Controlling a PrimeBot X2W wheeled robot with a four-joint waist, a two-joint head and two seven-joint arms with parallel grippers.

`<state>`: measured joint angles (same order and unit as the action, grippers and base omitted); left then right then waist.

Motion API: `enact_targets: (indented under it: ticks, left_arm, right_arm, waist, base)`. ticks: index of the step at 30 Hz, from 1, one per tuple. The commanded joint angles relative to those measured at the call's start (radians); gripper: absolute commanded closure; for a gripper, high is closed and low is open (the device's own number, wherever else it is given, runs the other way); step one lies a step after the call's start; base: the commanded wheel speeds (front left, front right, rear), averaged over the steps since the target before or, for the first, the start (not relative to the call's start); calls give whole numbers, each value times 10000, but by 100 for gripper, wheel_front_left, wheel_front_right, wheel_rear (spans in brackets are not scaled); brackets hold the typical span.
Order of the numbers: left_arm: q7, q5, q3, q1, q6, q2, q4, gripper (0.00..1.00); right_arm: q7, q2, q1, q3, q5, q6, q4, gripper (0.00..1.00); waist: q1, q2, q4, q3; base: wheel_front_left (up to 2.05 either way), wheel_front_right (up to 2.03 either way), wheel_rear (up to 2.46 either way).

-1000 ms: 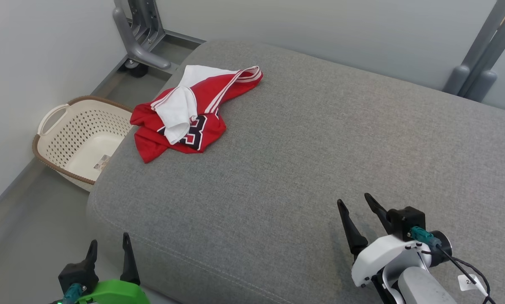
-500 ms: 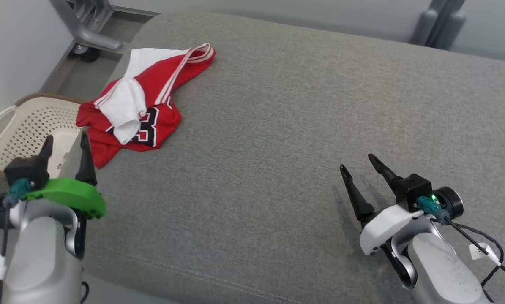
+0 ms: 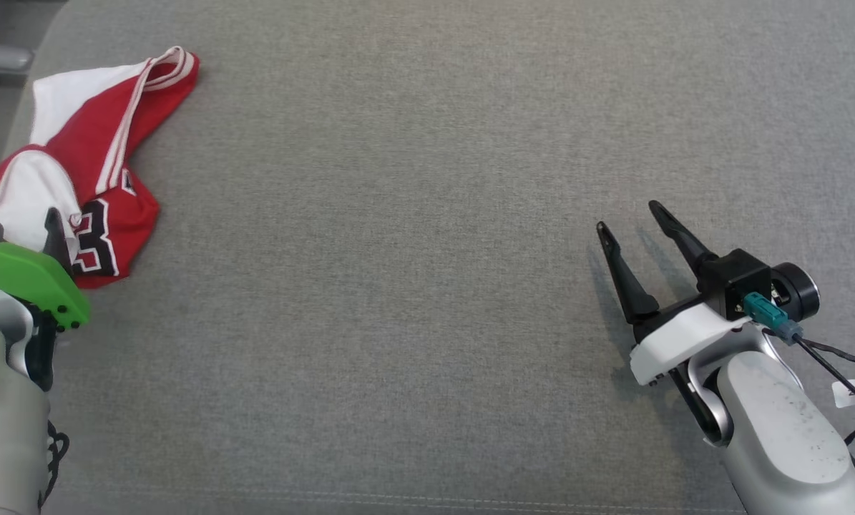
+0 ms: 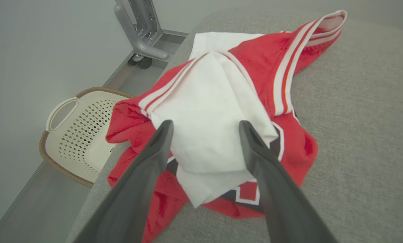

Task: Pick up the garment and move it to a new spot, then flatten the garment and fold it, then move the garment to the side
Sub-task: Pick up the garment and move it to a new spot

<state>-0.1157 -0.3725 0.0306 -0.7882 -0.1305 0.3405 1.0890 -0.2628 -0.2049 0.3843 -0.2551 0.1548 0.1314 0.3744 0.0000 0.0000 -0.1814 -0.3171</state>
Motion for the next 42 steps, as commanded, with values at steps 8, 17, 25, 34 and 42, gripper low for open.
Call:
enact_targets:
  ticks: [8, 17, 25, 34, 42]
  left_arm:
    - [322, -215, -89, -319, 470, 46, 1247, 71]
    - [-1085, 412, 715, -856, 230, -260, 815, 100]
    - [-1491, 606, 1974, -1380, -4, -1652, -721, 100]
    - [-1500, -355, 4410, -577, -5, -2814, -1969, 100]
    - [-1499, -2461, 7101, 151, -7, -2869, -2542, 100]
  right_arm:
    - [-24, -59, 69, 293, 61, -14, -103, 0]
    - [-24, 286, -186, 399, 151, -14, 72, 0]
    - [-24, 712, -300, 261, 320, -14, 249, 0]
    - [-24, 1022, -474, 293, 480, -14, 363, 0]
    - [-24, 1159, -524, 331, 555, -14, 479, 0]
  waist:
    - [0, 0, 1211, -960]
    - [0, 0, 1058, -300]
    - [0, 0, 1176, 317]
    - [0, 0, 2615, 764]
    - [0, 0, 4374, 887]
  base:
    - [0, 0, 0]
    - [0, 0, 0]
    - [0, 0, 0]
    - [0, 0, 0]
    - [0, 0, 0]
